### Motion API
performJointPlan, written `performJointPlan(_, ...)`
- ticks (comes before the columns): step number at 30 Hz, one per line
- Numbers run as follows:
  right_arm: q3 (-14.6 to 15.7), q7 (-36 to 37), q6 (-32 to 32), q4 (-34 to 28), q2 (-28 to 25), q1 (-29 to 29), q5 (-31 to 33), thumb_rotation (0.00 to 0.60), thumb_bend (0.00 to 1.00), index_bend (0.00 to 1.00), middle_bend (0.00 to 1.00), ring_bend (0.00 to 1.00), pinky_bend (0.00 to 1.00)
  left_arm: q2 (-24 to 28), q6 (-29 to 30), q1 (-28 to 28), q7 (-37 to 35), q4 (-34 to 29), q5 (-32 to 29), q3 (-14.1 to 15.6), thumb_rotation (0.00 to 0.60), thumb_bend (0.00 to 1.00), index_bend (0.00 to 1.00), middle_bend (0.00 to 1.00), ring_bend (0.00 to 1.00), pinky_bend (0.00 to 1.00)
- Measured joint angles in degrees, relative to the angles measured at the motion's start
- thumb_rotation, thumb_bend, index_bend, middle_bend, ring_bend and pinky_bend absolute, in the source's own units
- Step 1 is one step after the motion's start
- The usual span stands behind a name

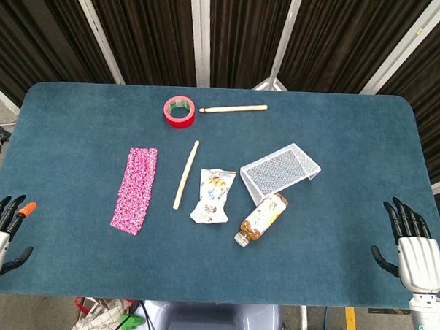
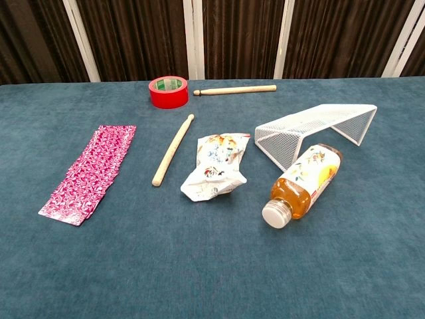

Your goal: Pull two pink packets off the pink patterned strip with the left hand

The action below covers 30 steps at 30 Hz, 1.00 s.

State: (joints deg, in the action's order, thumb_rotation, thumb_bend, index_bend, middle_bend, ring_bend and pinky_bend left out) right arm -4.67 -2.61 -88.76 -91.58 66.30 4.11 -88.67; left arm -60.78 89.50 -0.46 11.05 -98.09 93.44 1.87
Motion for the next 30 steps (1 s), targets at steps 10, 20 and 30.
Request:
performJointPlan(10, 0.0, -0.1, 0.0, -0.1, 0.0, 0.1, -0.1, 0.6, 0.32, 0.04, 0.04, 0.09, 0.14, 0.1, 1.4, 0.4, -0.8, 0.4, 0.9, 0.0, 0.6, 0.37, 0.16, 0.06, 0.0, 0.15)
performJointPlan(20, 0.0, -0.1, 0.5, 0.0, 0.0, 0.2, 0.2, 0.6, 0.32, 0.04, 0.04, 0.09, 0.14, -0.5, 0.5, -0.2, -0.7, 0.9, 1.6, 0.0, 0.6, 0.37, 0.16, 0.13, 0.04, 0.23)
performJointPlan(30, 0.2, 0.9, 0.1, 0.1, -0.2, -0.2, 0.2, 0.6, 0.32, 0.04, 0.04, 0.09, 0.14, -1.9, -3.4, -3.4, -1.0, 2.8, 3.0, -0.4, 0.6, 0.47, 0.16, 0.66, 0.54, 0.55)
